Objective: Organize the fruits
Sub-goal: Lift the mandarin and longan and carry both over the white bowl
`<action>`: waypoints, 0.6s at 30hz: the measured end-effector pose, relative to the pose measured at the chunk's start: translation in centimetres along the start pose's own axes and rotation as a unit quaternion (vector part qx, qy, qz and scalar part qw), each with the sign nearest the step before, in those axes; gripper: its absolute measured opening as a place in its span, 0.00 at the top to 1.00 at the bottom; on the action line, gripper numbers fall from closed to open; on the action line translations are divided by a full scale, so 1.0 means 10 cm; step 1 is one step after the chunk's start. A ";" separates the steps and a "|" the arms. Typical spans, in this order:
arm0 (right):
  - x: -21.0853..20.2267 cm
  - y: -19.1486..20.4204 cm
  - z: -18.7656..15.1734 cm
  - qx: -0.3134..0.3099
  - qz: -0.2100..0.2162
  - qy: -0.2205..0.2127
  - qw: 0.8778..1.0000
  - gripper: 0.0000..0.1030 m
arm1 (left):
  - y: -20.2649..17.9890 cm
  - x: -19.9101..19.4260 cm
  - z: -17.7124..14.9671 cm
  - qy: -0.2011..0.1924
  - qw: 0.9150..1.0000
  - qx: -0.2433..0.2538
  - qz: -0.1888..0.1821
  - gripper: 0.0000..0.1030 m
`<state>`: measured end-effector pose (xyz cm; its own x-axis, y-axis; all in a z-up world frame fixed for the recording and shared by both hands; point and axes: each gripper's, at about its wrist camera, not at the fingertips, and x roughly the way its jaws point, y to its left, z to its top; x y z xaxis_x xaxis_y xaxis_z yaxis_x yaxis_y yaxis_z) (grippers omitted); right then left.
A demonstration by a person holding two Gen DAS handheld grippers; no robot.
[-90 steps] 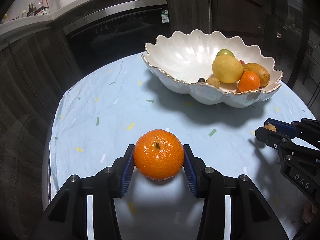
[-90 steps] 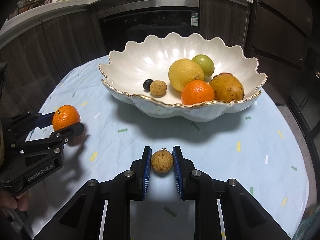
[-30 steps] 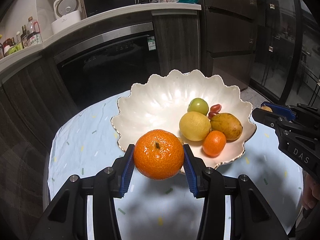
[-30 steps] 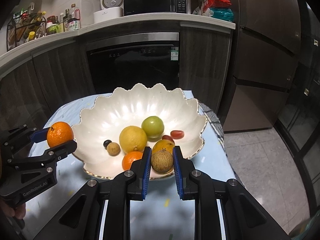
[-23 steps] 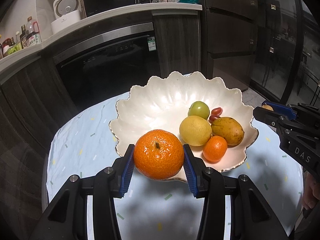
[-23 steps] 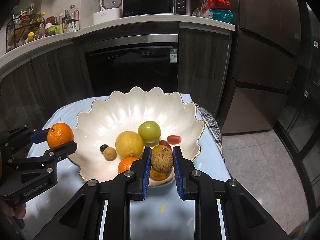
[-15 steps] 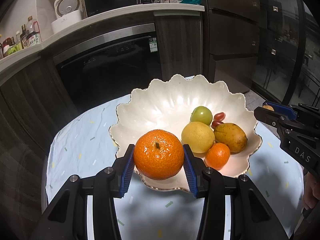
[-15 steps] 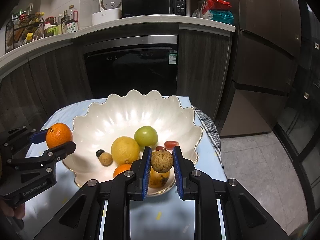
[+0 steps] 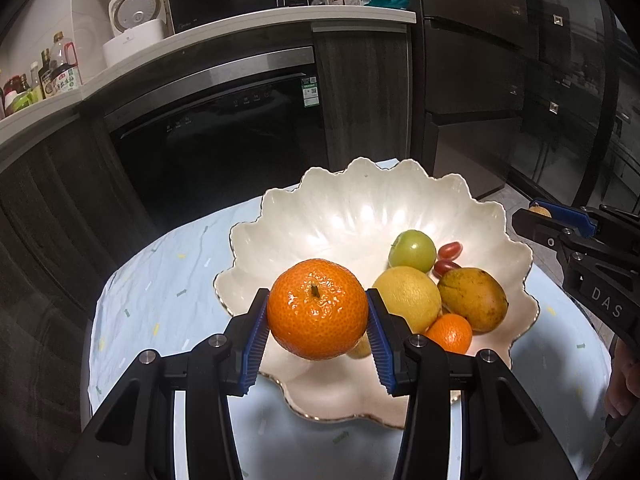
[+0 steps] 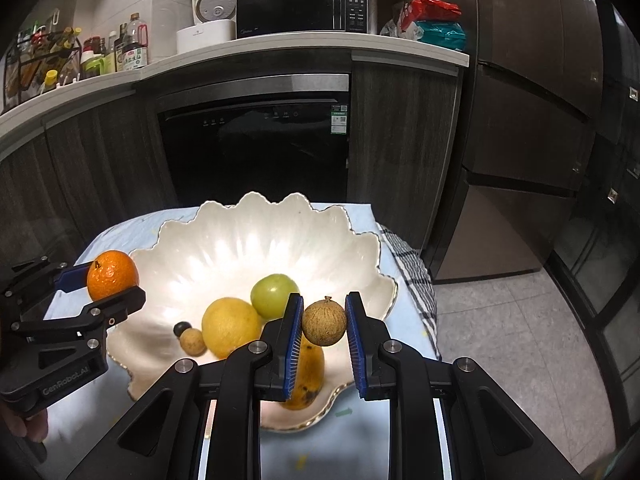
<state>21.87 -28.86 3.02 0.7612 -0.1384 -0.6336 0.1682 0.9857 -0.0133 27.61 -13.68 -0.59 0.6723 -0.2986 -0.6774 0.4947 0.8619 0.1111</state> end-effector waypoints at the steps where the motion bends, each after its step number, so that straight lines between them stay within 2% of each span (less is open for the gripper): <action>1: 0.01 0.00 0.01 0.000 0.000 0.000 1.000 0.78 | 0.00 0.01 0.01 0.000 1.000 0.000 0.000 0.55; 18: 0.28 -0.06 0.08 0.006 -0.001 0.008 1.000 0.78 | 0.03 0.28 0.13 0.008 1.000 -0.004 0.001 0.55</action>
<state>24.41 -29.90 1.85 0.7503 -0.1387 -0.6464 0.1774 0.9841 -0.0052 30.38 -14.80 -1.52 0.6644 -0.2900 -0.6889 0.4885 0.8661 0.1065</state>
